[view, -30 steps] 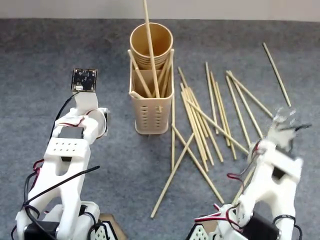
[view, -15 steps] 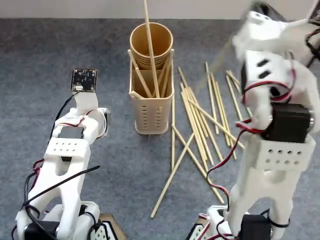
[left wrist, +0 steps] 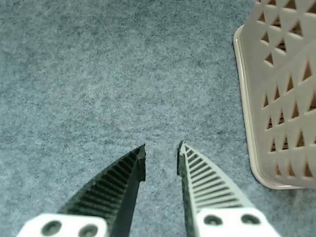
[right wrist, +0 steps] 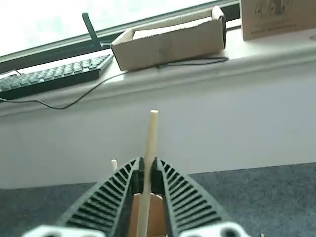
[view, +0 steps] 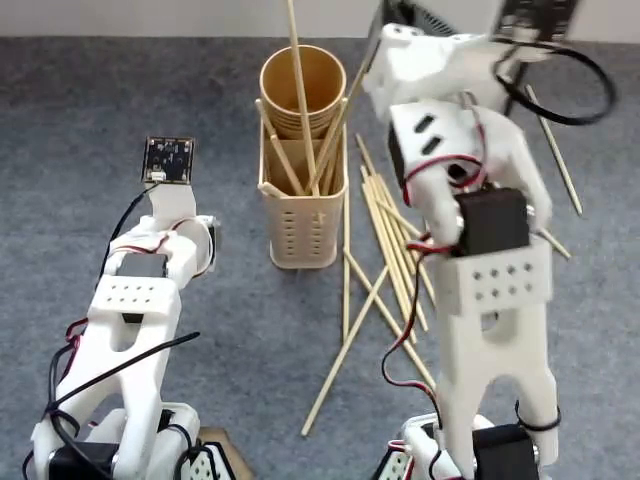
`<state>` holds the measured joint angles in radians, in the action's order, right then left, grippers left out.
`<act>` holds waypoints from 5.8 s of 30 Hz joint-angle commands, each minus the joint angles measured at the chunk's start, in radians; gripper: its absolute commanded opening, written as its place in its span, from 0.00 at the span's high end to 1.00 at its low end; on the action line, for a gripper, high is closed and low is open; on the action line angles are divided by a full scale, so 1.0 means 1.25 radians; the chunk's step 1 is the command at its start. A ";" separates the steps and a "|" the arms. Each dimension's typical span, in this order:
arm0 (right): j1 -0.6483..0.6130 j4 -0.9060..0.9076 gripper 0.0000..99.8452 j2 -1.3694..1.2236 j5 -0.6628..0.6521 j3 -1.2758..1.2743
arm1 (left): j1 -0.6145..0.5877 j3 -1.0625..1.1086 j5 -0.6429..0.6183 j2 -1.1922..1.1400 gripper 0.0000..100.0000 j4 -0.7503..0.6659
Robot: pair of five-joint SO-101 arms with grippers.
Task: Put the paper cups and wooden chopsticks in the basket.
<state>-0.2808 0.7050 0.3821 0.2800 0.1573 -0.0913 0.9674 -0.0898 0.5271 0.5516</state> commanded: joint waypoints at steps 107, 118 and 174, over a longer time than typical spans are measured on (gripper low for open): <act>-0.083 0.798 0.82 -0.520 -0.379 0.791 | -0.112 -2.098 0.004 -0.689 0.86 0.864; 0.179 0.850 0.82 -0.374 -0.377 0.952 | -0.166 -1.863 0.006 -0.650 0.86 0.984; 0.449 0.014 0.82 -0.190 -0.647 -0.461 | -0.045 -0.317 0.098 -0.191 0.75 0.489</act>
<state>0.2486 0.6882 0.3483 -0.5424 -0.6590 -0.1649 0.5731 0.0299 0.2539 1.1730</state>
